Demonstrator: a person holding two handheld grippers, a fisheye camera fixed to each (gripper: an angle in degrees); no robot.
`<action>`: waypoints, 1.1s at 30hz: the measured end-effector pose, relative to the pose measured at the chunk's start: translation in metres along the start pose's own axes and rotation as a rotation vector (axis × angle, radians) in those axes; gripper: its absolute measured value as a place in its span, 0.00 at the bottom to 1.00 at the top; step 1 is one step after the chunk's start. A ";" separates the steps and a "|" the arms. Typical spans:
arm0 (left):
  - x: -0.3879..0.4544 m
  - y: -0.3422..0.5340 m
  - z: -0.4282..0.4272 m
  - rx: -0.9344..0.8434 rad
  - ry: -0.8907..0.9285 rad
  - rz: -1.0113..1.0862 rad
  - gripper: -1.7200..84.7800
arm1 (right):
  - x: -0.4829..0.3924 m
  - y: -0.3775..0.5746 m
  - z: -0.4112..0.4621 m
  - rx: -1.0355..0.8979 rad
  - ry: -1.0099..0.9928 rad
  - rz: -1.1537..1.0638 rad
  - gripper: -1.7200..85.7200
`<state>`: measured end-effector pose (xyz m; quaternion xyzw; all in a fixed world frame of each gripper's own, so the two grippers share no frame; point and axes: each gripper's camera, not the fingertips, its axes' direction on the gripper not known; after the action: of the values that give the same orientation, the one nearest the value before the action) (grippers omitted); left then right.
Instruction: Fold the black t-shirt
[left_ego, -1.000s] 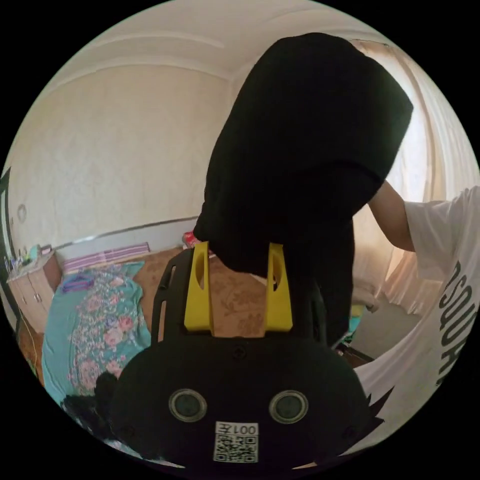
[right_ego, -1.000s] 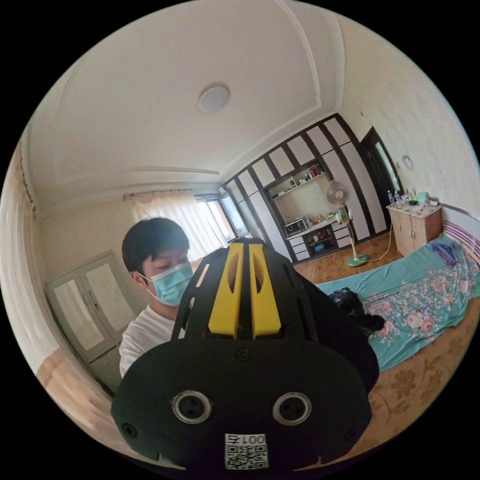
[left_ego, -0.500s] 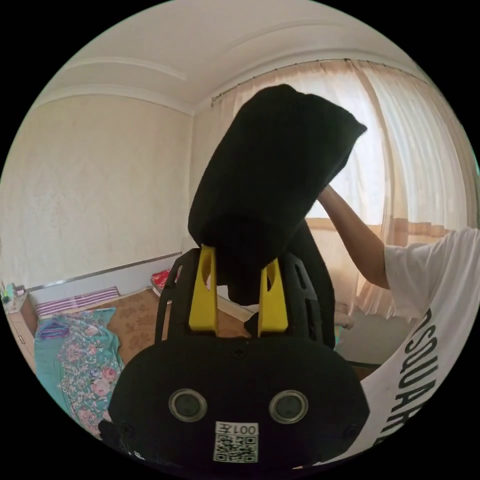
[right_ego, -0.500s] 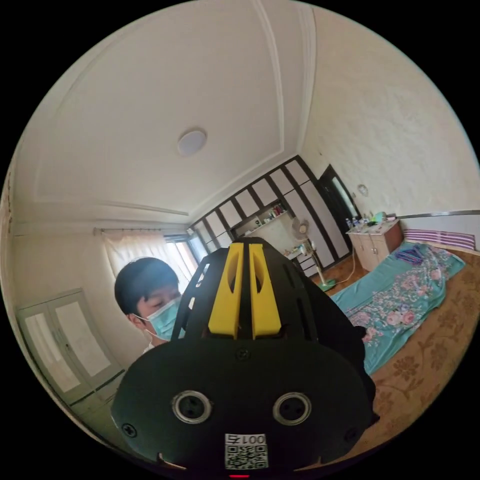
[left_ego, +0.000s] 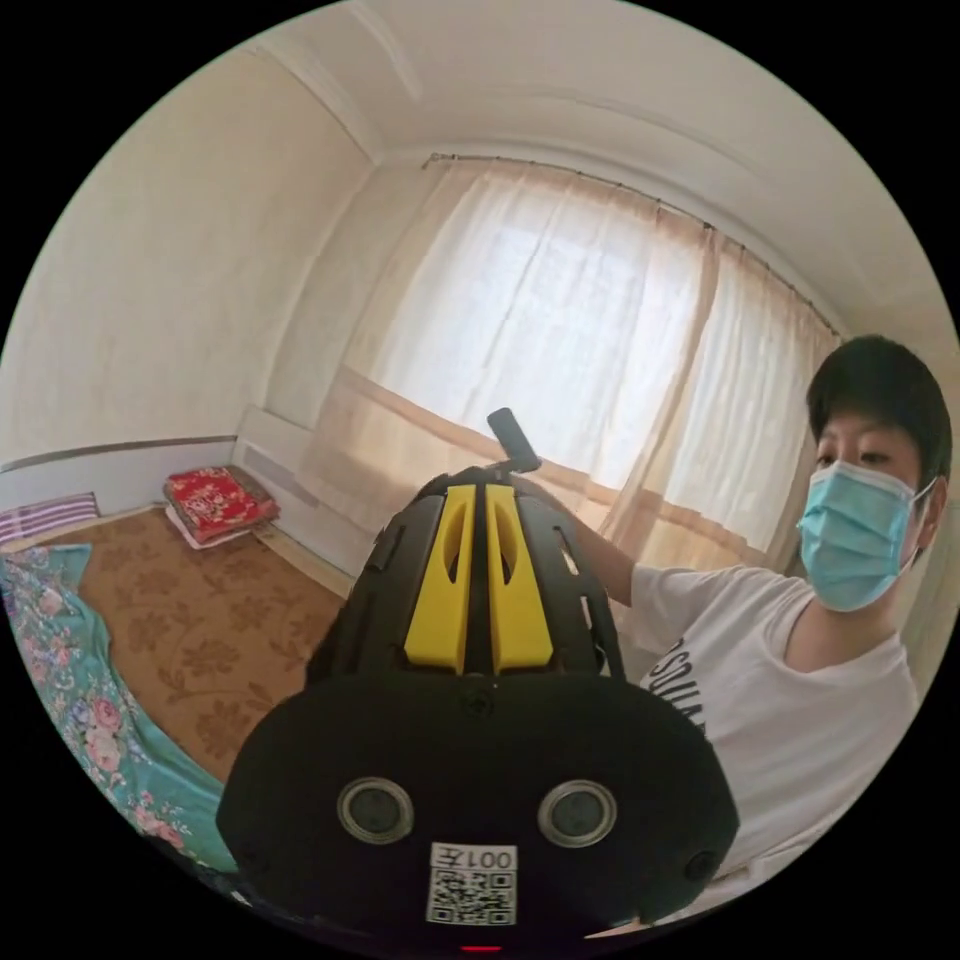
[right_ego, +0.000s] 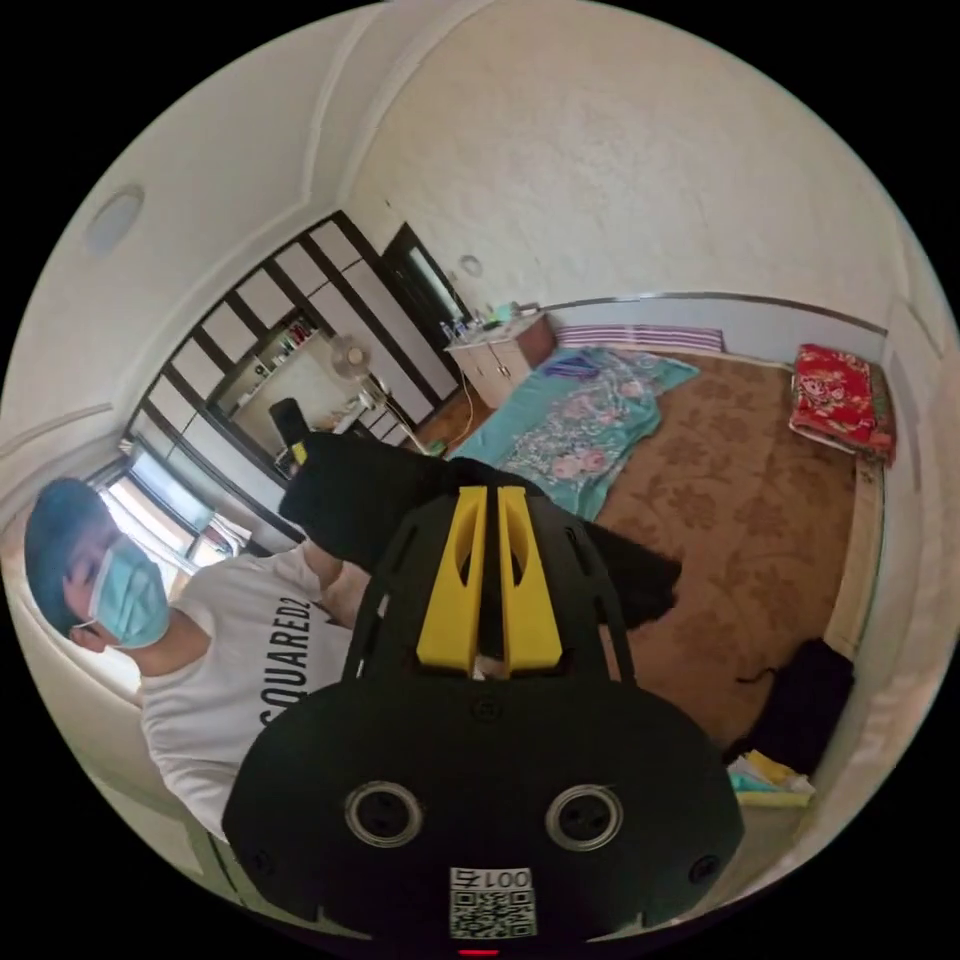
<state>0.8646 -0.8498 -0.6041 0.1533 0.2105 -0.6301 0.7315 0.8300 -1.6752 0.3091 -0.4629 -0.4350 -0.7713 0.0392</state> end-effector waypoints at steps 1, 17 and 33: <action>-0.011 -0.005 0.006 -0.013 0.023 -0.029 0.01 | 0.003 0.001 0.021 -0.026 0.022 0.011 0.04; -0.162 -0.075 0.091 -0.075 -0.327 -0.013 0.01 | -0.161 0.035 0.239 -0.053 0.478 -0.461 0.09; -0.454 0.168 0.265 -0.989 -0.467 -0.688 0.01 | 0.054 0.134 0.623 -0.711 0.415 0.040 0.17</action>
<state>1.0077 -0.5634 -0.1544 -0.4193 0.3484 -0.6739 0.4987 1.2844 -1.2991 0.5552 -0.2907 -0.1154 -0.9496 -0.0212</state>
